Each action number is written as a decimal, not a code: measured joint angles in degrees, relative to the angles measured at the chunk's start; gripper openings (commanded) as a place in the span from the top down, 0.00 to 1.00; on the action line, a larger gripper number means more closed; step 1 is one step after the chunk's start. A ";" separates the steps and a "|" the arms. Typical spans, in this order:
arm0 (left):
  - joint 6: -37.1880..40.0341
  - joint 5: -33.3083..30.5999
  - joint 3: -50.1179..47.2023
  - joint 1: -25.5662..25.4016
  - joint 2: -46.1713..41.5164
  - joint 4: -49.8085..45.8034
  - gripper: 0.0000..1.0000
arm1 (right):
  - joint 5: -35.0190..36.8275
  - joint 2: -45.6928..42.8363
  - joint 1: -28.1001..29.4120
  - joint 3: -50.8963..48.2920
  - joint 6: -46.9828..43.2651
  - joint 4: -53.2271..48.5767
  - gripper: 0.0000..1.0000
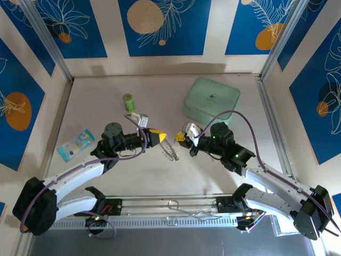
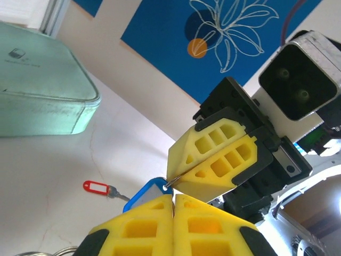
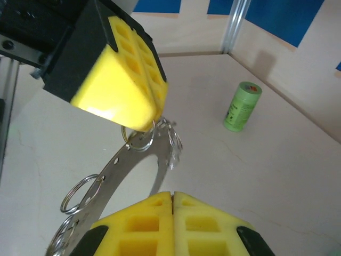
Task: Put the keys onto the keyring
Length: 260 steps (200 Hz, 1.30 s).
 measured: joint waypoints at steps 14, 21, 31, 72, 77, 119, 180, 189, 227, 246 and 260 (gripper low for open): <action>0.00 -0.94 0.52 -0.39 -0.63 -2.14 1.00 | 1.22 0.39 0.68 0.96 -0.50 -0.81 1.00; 0.00 -1.38 0.81 -0.59 -0.87 -3.17 1.00 | 1.95 0.68 1.18 1.64 -0.76 -1.11 1.00; 0.00 -1.66 1.16 -0.83 -1.11 -4.31 1.00 | 2.71 1.01 1.95 2.49 -1.20 -1.20 1.00; -0.24 -2.91 2.93 -1.66 -1.16 -7.74 1.00 | 5.05 2.56 4.09 4.48 -3.04 -1.11 1.00; -0.26 -2.97 3.17 -1.70 -1.16 -8.09 1.00 | 5.33 2.82 4.28 4.61 -3.26 -1.18 1.00; -0.50 -4.28 4.85 -2.10 -1.18 -11.15 1.00 | 7.76 4.42 5.42 5.86 -4.66 -1.38 1.00; -0.90 -4.63 6.03 -2.21 -1.11 -13.11 1.00 | 8.79 5.53 5.75 6.58 -4.68 -1.42 1.00; -0.90 -4.63 6.14 -2.21 -1.09 -13.40 1.00 | 8.79 5.60 5.75 6.58 -4.68 -1.44 1.00; -0.90 -5.09 6.27 -2.27 -1.07 -13.73 1.00 | 8.68 5.60 5.79 6.60 -4.68 -1.44 1.00; -0.90 -5.44 6.27 -2.34 -1.07 -13.84 1.00 | 8.55 5.60 5.79 6.60 -4.68 -1.44 1.00; -0.90 -5.46 6.27 -2.38 -1.07 -13.88 1.00 | 8.55 5.60 5.79 6.60 -4.66 -1.44 1.00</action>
